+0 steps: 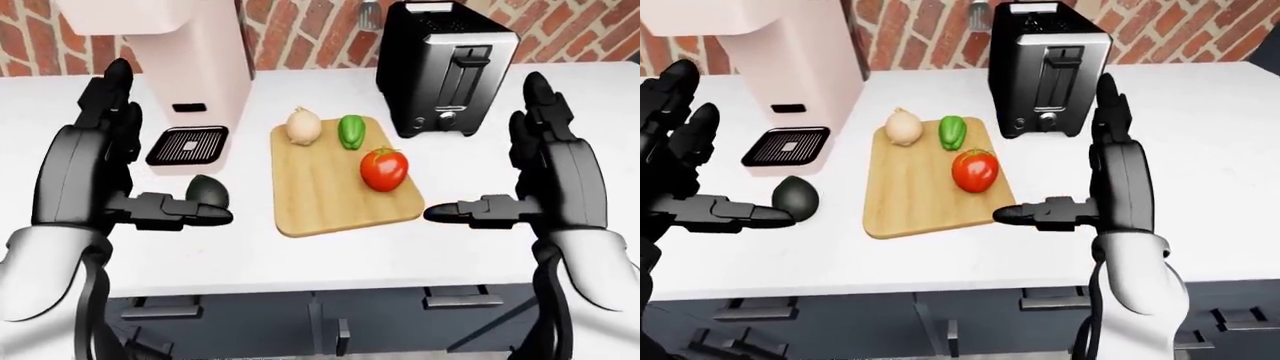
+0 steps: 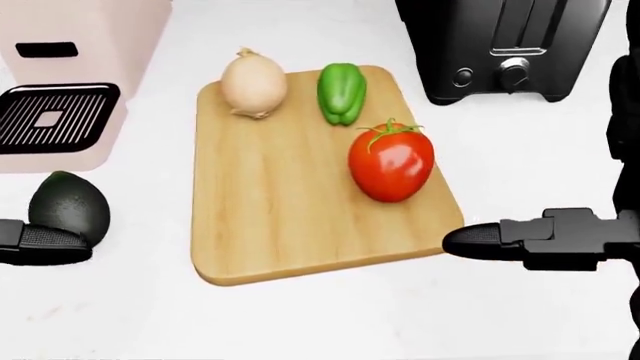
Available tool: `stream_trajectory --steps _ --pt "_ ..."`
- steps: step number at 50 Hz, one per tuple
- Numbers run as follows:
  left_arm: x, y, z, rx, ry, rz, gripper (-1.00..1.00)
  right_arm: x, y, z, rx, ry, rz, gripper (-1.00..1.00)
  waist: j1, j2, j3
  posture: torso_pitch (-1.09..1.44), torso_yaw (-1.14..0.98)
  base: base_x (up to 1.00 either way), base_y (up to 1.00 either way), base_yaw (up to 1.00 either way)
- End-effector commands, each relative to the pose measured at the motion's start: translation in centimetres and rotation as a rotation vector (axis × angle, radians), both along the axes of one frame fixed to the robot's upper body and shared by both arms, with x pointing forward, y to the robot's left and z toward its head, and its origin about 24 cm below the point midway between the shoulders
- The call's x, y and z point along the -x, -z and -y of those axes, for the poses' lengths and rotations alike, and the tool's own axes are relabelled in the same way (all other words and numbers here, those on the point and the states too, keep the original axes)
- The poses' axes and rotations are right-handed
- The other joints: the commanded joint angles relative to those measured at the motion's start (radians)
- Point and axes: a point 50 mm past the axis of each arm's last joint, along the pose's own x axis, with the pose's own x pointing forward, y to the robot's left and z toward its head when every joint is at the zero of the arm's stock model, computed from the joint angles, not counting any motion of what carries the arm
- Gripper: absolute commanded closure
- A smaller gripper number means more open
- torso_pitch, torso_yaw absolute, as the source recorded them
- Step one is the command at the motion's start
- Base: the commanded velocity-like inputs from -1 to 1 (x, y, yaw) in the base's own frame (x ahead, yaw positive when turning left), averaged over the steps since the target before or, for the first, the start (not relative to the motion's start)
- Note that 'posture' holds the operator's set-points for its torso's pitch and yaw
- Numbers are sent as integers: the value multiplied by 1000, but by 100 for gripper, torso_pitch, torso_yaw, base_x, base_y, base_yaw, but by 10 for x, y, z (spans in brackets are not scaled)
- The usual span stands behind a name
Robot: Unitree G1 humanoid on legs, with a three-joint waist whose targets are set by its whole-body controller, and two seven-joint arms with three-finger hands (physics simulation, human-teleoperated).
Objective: Place the avocado, onion, tomato and bell pepper on the cutting board.
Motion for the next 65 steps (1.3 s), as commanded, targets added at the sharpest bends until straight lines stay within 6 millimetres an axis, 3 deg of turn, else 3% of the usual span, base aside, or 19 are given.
stream_trajectory --steps 1,9,21,40,65 --pt "4 -6 2 -22 1 48 -100 5 -10 -1 17 -5 76 -100 -1 -1 -18 0 0 0 0 0" --pt "-7 14 11 -28 10 11 -100 8 -8 0 15 -1 78 -100 3 -5 -22 0 0 0 0 0" --pt "-20 34 -3 -25 -68 -31 -100 5 -6 -2 15 -4 71 -100 2 -8 -28 0 0 0 0 0" --pt "-33 59 -2 -13 -69 -81 -100 7 1 -1 5 0 60 -100 4 -7 -32 0 0 0 0 0" --pt "-43 96 -18 8 -117 -150 -94 7 5 -1 4 -3 52 -100 2 -4 -37 0 0 0 0 0"
